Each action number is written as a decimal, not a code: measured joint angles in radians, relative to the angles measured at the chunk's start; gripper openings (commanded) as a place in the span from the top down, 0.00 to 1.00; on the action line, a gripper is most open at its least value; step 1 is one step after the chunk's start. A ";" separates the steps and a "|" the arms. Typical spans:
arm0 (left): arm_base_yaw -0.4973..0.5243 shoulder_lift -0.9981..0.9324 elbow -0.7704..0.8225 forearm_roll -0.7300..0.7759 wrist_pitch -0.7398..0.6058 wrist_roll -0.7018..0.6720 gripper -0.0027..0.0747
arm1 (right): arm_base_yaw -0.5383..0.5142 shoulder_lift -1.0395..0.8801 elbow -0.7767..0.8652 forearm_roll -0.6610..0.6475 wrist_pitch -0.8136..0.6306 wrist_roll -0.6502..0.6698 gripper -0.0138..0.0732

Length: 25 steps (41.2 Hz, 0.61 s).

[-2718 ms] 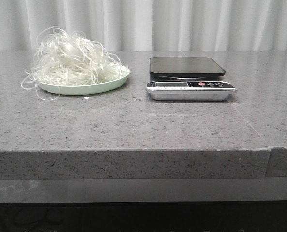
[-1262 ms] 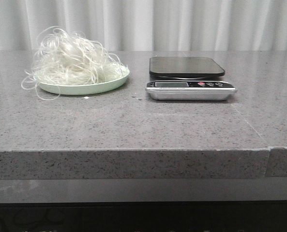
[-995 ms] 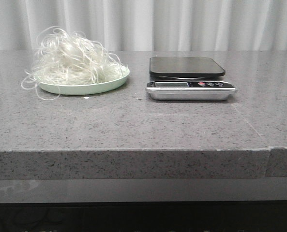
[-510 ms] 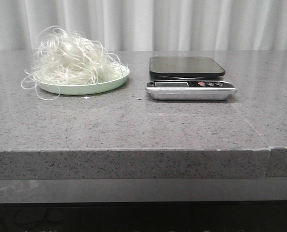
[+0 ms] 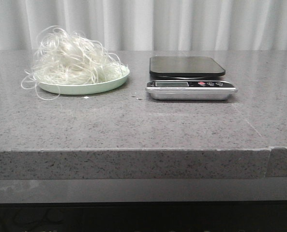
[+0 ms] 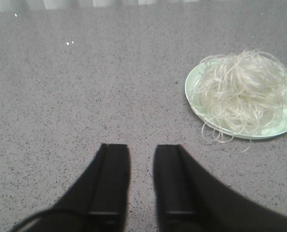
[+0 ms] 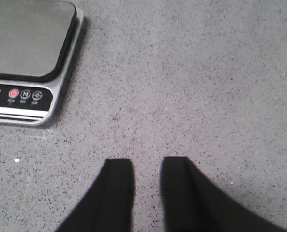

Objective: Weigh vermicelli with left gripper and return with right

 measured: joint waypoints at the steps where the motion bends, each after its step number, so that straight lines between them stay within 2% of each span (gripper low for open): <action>1: 0.000 0.007 0.000 0.000 -0.004 0.000 0.31 | 0.000 0.004 0.000 0.000 0.000 0.000 0.23; 4: 0.000 0.030 0.000 0.000 -0.017 0.000 0.26 | 0.000 0.009 0.000 0.000 0.000 0.000 0.17; 10: -0.011 0.092 -0.012 -0.006 -0.028 0.000 0.26 | 0.000 0.013 0.000 0.000 0.002 -0.001 0.17; 25: -0.222 0.342 -0.146 -0.011 -0.092 0.000 0.26 | 0.000 0.015 0.000 0.000 0.006 -0.006 0.17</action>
